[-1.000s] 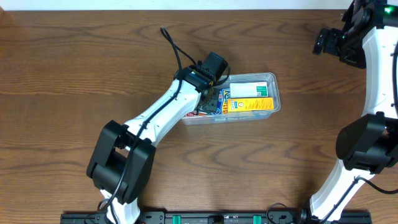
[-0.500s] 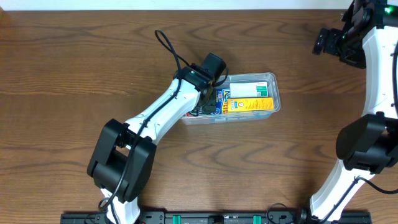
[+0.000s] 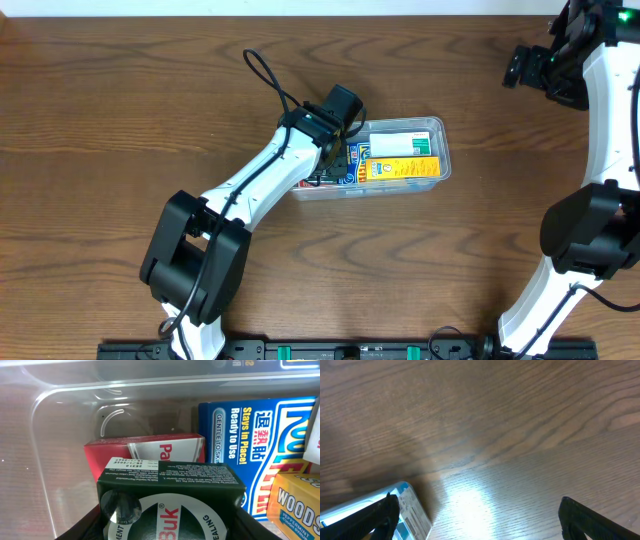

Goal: Pack container
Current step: 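Lower the Zam-Buk box into the container's left end beside the red box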

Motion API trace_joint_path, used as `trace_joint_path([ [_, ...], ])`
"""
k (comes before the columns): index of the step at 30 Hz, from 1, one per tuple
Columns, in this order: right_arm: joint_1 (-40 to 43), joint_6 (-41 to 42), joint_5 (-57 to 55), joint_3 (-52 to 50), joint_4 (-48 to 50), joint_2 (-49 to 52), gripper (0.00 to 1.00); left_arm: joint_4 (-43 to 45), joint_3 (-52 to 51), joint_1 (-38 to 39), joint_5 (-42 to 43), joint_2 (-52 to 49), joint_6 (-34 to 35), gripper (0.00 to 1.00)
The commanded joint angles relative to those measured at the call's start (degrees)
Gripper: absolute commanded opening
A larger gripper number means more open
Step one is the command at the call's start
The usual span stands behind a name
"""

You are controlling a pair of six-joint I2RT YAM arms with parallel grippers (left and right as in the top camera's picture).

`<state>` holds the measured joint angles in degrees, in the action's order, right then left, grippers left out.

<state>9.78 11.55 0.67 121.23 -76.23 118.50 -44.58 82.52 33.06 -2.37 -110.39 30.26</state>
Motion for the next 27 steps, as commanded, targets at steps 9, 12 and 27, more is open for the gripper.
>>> trace_joint_path([
  [9, 0.0, 0.6, 0.4, 0.9, 0.0, -0.1, 0.99, 0.1, -0.7, -0.3, -1.4, -0.9, 1.1, 0.47],
  [12, 0.0, 0.6, 0.4, 0.9, 0.0, -0.1, 0.99, 0.1, -0.7, -0.3, -1.4, -0.9, 1.1, 0.52],
  [27, 0.0, 0.6, 0.4, 0.9, -0.1, -0.1, 0.99, 0.1, -0.7, -0.3, -1.4, -0.9, 1.1, 0.73],
])
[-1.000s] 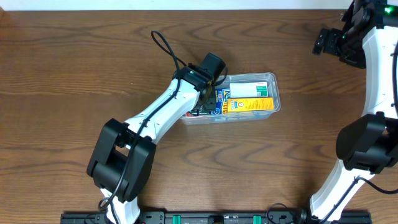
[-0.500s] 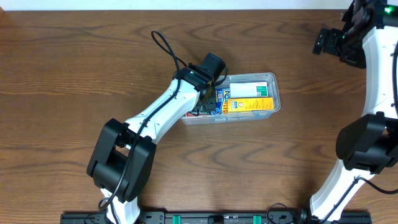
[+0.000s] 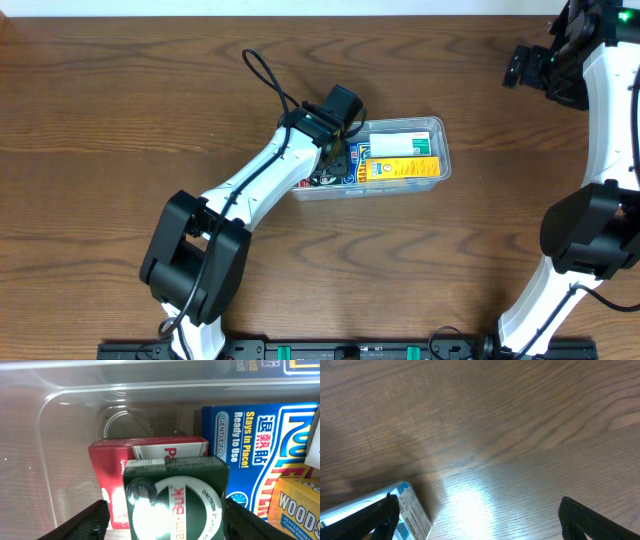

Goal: Pack container
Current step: 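Lower the Zam-Buk box into the container's left end beside the red box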

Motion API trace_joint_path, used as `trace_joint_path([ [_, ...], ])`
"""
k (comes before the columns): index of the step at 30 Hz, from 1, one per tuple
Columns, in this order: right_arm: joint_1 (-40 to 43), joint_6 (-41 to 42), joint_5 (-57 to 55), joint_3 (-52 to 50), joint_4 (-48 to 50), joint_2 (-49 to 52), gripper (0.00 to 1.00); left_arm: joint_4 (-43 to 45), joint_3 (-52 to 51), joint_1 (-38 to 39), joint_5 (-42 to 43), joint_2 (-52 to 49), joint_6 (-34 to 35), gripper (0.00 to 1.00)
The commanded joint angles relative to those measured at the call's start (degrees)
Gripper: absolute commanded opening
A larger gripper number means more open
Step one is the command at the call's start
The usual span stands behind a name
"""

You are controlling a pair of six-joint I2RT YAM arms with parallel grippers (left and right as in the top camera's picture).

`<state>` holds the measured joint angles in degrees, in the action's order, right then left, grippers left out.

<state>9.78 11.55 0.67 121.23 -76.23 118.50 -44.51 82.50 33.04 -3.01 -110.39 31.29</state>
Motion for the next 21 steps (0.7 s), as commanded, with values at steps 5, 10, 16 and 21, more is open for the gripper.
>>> trace_joint_path([
  [5, 0.0, 0.6, 0.4, 0.9, -0.1, -0.1, 0.99, 0.1, -0.7, -0.6, -0.9, -0.9, 0.0, 0.74],
  [10, 0.0, 0.6, 0.4, 0.9, 0.0, -0.1, 0.99, -0.2, -0.6, -1.6, -0.5, -0.9, -0.2, 0.74],
  [16, 0.0, 0.6, 0.4, 0.9, 0.0, -0.1, 0.99, -0.1, -0.6, -1.7, -0.5, -0.9, -2.1, 0.74],
  [21, 0.0, 0.6, 0.4, 0.9, 0.0, -0.1, 0.99, 0.3, 0.1, -1.7, -0.5, -0.8, -5.6, 0.73],
])
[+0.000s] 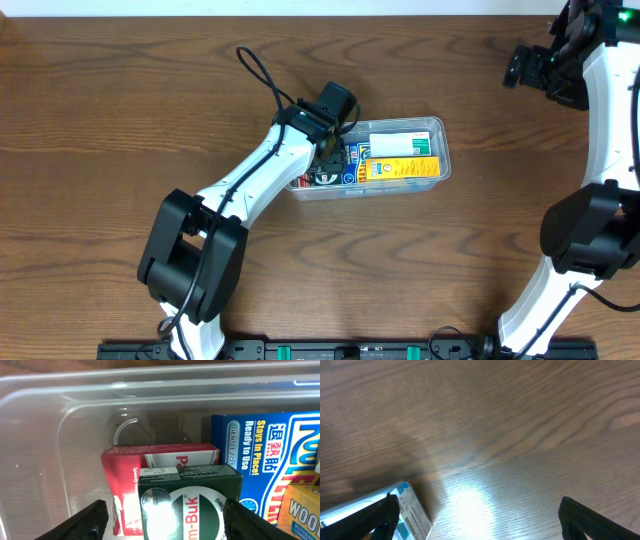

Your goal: Pack container

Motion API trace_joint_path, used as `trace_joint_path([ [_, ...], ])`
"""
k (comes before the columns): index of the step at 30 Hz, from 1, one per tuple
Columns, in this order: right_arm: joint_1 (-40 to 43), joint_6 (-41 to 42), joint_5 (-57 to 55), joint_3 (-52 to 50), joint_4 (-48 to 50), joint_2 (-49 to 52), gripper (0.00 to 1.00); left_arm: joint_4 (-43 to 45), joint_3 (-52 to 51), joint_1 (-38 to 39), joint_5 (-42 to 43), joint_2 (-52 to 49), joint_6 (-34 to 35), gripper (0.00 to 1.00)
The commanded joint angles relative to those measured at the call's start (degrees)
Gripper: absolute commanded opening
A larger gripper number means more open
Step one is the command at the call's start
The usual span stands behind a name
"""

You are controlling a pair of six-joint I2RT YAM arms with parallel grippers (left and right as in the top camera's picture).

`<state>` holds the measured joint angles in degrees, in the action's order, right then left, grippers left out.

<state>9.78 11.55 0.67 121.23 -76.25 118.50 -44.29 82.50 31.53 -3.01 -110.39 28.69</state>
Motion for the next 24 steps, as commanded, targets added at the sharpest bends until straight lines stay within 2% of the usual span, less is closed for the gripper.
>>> trace_joint_path([
  [1, 0.0, 0.6, 0.4, 0.9, 0.0, -0.1, 0.99, 0.0, 0.4, -0.2, -0.5, -0.7, -3.2, 0.71],
  [5, 0.0, 0.6, 0.4, 0.9, 0.0, -0.1, 0.99, 0.0, 1.1, -0.2, -0.5, 0.2, -3.2, 0.52],
  [10, 0.0, 0.6, 0.4, 0.9, 0.0, -0.1, 0.99, 0.0, 1.5, -0.2, -0.5, 1.6, -3.2, 0.37],
  [14, 0.0, 0.6, 0.4, 0.9, 0.0, -0.1, 0.99, 0.0, 1.5, 0.4, -0.2, 1.7, -3.1, 0.21],
  [19, 0.0, 0.6, 0.4, 0.9, 0.0, -0.1, 0.99, 0.9, 1.5, 1.1, -0.3, 1.7, -3.6, 0.19],
  [22, 0.0, 0.6, 0.4, 0.9, 0.0, -0.1, 0.99, 1.1, 1.6, 1.2, -0.1, 1.7, -3.6, 0.07],
  [24, 0.0, 0.6, 0.4, 0.9, 0.0, -0.1, 0.99, 1.1, 1.9, 1.4, 0.1, 1.7, -3.6, 0.06],
])
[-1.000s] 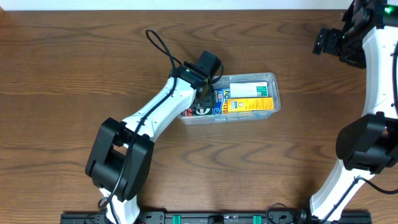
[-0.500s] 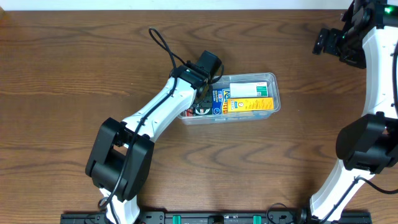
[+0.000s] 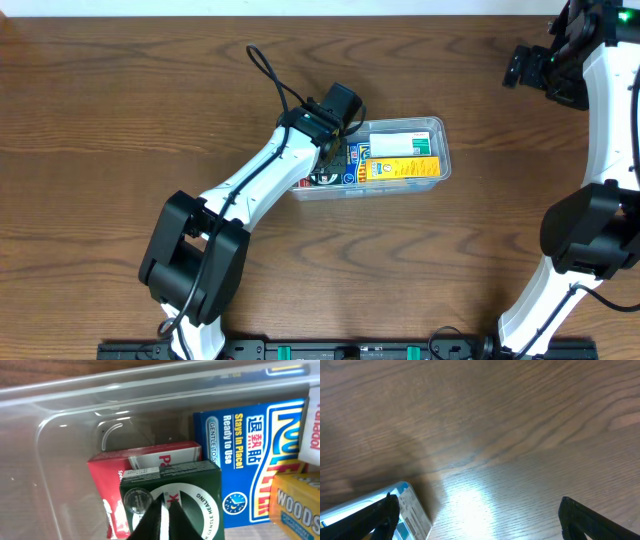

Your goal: Pack container

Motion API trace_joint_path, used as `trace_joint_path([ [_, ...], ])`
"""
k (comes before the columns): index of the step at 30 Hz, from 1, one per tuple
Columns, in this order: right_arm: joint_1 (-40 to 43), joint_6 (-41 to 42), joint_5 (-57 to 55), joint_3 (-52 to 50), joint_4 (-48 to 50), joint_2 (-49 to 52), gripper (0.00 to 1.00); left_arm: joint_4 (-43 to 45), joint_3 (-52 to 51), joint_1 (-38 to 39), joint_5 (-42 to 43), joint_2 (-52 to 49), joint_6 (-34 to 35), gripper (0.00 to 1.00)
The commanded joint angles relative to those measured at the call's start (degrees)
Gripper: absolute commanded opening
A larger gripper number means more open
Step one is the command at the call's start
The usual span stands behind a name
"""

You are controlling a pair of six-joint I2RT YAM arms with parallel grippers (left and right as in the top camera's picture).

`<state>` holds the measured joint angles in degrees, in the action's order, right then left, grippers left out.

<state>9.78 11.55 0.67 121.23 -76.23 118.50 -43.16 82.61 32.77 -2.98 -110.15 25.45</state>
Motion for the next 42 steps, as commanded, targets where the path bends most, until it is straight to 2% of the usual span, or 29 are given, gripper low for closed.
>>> trace_joint_path([
  [1, 0.0, 0.6, 0.4, 0.9, 0.0, -0.1, 0.99, 0.0, 1.9, 0.3, 0.7, 1.6, -0.3, 0.06],
  [17, 0.0, 0.6, 0.4, 0.9, 0.0, -0.1, 0.99, 0.9, 4.3, 8.3, 1.2, 1.5, -0.8, 0.06],
  [42, 0.0, 0.6, 0.4, 0.9, -0.1, -0.1, 0.99, 3.4, 4.2, 8.2, 1.2, -6.6, -0.9, 0.06],
])
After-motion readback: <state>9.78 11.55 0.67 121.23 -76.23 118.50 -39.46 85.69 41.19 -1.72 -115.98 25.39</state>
